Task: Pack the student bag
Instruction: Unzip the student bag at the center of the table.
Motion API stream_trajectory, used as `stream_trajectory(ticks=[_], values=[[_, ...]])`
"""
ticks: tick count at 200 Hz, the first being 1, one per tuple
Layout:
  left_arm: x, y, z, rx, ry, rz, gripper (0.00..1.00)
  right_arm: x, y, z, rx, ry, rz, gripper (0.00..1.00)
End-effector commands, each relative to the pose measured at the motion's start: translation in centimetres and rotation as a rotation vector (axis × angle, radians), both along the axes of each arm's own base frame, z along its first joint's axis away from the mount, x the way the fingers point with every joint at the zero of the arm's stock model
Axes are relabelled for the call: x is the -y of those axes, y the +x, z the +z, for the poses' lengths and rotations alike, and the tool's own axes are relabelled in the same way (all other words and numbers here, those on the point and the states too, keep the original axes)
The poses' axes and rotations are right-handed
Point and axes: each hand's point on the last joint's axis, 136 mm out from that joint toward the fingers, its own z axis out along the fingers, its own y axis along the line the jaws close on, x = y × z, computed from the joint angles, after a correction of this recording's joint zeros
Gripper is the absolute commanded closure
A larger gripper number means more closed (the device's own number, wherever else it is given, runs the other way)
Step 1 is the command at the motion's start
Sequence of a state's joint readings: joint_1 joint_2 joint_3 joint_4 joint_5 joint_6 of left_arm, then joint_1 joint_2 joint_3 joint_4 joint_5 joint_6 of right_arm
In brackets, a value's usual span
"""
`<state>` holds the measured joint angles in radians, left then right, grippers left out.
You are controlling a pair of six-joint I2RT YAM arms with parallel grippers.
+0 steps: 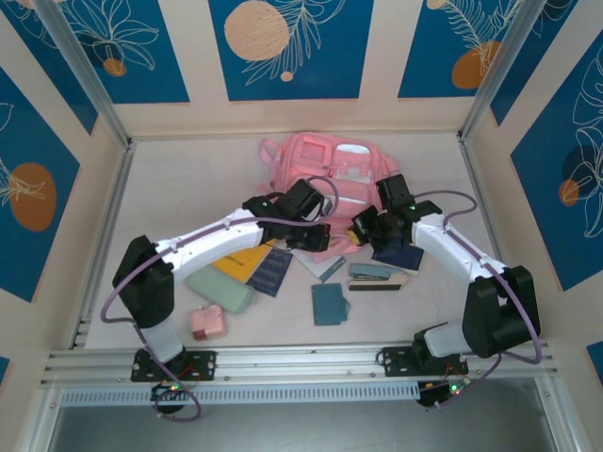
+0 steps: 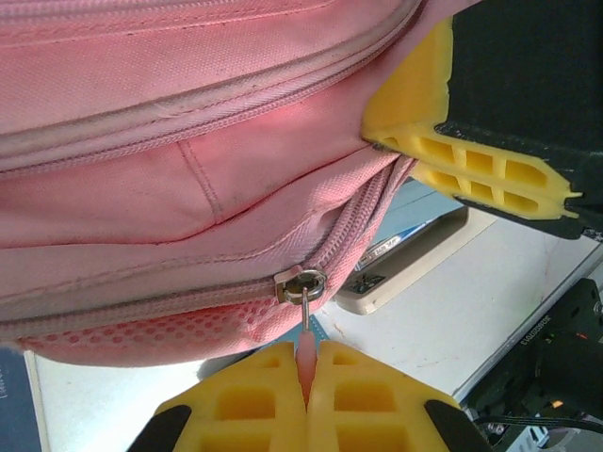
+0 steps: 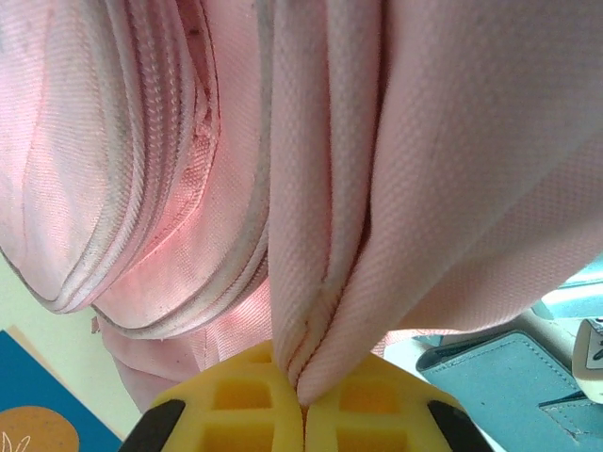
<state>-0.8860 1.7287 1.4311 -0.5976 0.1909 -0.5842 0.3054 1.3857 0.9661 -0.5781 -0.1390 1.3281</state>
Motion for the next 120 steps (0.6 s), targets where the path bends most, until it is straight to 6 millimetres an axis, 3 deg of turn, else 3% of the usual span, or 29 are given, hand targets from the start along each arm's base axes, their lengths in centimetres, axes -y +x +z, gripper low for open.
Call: stream_trajectory(ticks=[1,64,120], values=[[-1.7,-0.3,2.0,0.049,-0.001,0.003,1.00,1.8,1.0,0.0,0.065,-0.057,-0.028,1.00],[-5.5,1.2,-0.5,0.018,0.051,0.079,1.00,4.2,1.0,1.3,0.115,-0.097,-0.047,1.00],[-9.2,4.1,-2.3,-0.023,0.078,0.217,1.00,6.3,1.9,1.7,0.145,-0.127,-0.067,1.00]])
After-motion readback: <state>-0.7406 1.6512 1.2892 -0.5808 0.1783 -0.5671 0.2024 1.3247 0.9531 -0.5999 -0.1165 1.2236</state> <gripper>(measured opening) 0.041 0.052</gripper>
